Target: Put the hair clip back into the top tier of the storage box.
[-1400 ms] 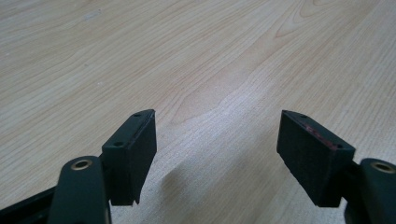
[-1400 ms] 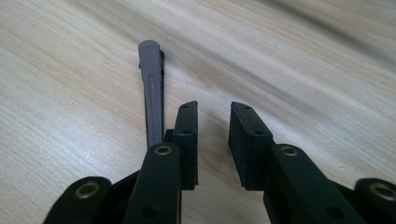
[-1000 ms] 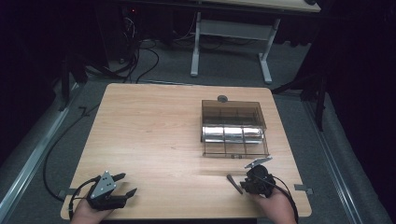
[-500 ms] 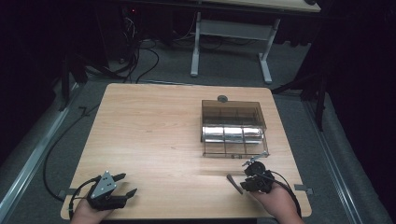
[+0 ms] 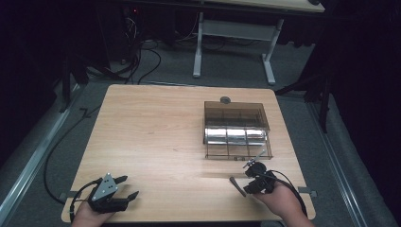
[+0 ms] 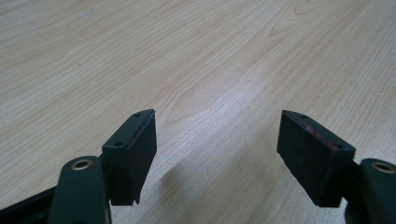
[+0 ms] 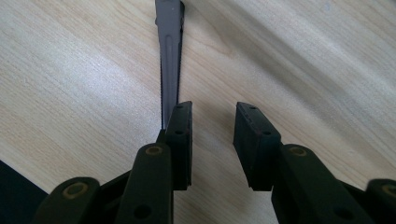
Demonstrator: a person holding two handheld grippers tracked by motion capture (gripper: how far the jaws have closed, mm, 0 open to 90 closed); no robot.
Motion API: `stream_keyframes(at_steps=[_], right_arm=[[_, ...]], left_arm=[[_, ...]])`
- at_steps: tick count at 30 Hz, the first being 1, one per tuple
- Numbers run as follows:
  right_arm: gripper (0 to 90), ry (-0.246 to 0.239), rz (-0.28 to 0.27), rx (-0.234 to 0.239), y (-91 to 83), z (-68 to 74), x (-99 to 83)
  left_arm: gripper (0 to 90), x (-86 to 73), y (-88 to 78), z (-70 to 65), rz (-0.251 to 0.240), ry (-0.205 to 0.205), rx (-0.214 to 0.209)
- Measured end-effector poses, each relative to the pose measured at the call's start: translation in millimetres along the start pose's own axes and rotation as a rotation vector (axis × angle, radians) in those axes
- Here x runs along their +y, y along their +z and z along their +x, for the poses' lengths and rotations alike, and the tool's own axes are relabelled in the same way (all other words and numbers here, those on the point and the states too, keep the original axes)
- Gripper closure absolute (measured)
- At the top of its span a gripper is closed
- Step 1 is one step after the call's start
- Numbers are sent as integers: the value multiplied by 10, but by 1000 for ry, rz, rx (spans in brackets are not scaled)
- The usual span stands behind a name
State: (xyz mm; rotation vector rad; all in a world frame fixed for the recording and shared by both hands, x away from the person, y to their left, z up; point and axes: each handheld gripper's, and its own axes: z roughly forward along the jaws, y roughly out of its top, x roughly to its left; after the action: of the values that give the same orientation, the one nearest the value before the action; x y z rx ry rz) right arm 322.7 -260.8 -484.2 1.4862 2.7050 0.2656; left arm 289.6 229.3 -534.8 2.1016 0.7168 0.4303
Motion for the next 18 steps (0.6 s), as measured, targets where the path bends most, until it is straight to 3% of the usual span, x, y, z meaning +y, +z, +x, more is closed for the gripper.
stream_keyframes(at_steps=[13, 14, 15, 16, 17, 18], right_arm=[[650, -46, 34, 10, -25, 82, 134], [650, -7, 52, 11, -31, 123, 152], [650, -11, 57, 9, -28, 131, 166], [650, -63, 44, 7, -10, 115, 193], [651, -56, 47, 11, -5, 130, 207], [651, -115, 31, 9, 9, 99, 229]], left_arm=[[289, 1, 1, -2, 2, 2, 1], [289, 1, 1, -2, 2, 2, 0], [289, 1, 0, -2, 2, 1, 0], [289, 1, -1, -1, 2, 0, -2], [289, 0, -1, 0, 2, 1, -2], [289, 0, -2, 0, 2, 1, -3]])
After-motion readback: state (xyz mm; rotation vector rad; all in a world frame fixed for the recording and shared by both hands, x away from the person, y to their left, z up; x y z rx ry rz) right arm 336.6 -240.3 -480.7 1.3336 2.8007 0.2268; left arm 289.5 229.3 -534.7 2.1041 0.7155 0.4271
